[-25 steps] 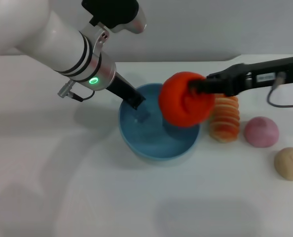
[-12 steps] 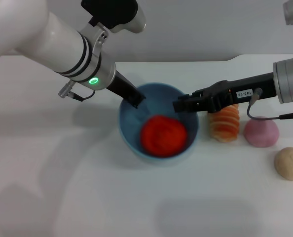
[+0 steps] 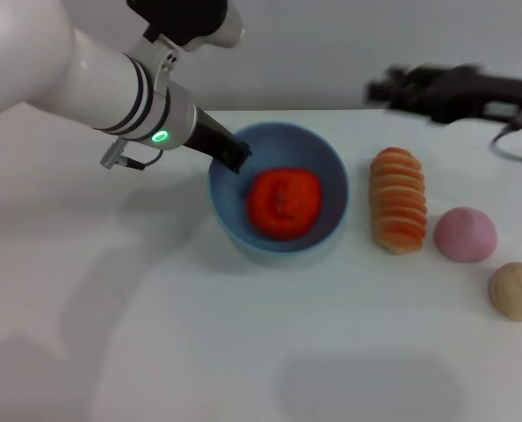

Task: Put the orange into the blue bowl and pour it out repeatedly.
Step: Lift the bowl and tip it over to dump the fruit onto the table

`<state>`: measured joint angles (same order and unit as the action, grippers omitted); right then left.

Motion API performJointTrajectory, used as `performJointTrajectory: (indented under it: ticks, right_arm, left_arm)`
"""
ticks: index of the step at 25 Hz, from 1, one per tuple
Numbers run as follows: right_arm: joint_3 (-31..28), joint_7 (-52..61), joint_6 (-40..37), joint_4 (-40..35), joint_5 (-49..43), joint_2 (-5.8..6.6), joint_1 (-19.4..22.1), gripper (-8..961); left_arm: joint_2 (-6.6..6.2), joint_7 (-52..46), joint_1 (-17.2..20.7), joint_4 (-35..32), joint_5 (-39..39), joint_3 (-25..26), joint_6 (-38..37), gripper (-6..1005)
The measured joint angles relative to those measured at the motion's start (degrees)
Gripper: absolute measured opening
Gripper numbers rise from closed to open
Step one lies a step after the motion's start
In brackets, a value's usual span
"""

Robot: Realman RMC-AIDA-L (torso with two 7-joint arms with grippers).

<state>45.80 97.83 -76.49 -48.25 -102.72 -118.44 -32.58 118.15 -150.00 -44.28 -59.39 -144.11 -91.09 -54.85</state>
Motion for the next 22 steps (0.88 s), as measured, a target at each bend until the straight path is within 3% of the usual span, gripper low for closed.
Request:
performJointTrajectory:
  ticks: [3, 8, 13, 17, 22]
  right_arm:
    - [-0.5, -5.7, 3.9, 0.0, 3.5, -0.07, 2.6, 507]
    - [-1.6, -22.4, 13.0, 4.7, 14.7, -0.46, 8.6, 525]
    - [-1.9, -35.4, 14.2, 13.5, 27.0, -0.37, 13.9, 543]
    - [-2.6, -39.6, 14.1, 17.8, 31.0, -0.32, 14.9, 557]
    - [-7.2, -42.7, 13.9, 21.4, 31.9, -0.53, 15.6, 705]
  left_arm:
    - [-0.07, 0.6, 0.3, 0.3, -0.2, -0.1, 1.8, -1]
    - [-0.04, 3.4, 0.4, -0.2, -1.6, -1.8, 5.0, -1]
    - [0.17, 3.6, -0.5, -0.9, -3.1, -2.4, 7.4, 0]
    - [0.08, 4.2, -0.3, -2.9, -3.9, -4.4, 9.0, 0]
    - [0.21, 4.9, 1.6, -7.7, -12.1, -10.6, 13.2, -1]
